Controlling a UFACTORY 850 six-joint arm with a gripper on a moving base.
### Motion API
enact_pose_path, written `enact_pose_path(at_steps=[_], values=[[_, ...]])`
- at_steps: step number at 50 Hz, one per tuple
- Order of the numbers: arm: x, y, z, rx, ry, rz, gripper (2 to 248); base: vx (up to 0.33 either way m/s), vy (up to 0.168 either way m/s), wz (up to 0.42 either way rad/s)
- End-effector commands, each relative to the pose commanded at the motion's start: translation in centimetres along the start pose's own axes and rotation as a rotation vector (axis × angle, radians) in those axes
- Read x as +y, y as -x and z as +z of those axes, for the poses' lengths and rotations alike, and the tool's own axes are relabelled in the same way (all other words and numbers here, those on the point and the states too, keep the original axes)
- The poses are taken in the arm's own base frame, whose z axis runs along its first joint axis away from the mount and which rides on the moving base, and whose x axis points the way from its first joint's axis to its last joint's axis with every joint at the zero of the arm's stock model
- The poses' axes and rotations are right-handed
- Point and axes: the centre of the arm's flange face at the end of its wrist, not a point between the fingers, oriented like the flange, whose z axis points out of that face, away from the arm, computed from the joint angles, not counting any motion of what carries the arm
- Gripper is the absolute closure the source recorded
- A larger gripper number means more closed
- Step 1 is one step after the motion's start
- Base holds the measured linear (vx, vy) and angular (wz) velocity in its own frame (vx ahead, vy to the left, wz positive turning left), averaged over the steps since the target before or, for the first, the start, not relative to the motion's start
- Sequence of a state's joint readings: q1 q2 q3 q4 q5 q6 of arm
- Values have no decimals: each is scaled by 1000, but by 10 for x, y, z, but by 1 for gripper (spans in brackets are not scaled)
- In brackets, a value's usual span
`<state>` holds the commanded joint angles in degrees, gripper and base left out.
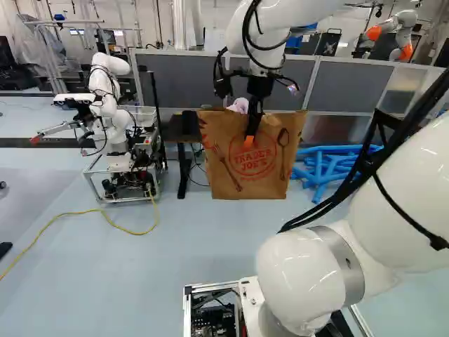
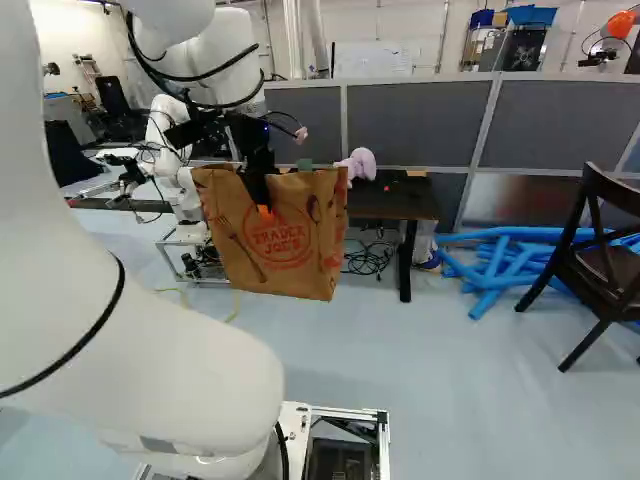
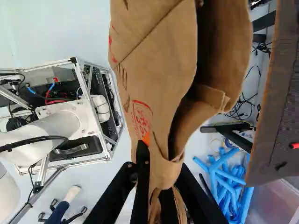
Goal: Pick up the bag on the ground and place it on the table
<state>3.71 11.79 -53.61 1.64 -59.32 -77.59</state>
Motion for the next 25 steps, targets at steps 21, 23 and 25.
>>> enact_pose_path(at_steps=[21,23,25], values=[[0,0,0,0,0,0,229,244,-54,-13],[0,0,0,0,0,0,229,218,-33,-14],[0,0,0,0,0,0,229,244,-33,-6]])
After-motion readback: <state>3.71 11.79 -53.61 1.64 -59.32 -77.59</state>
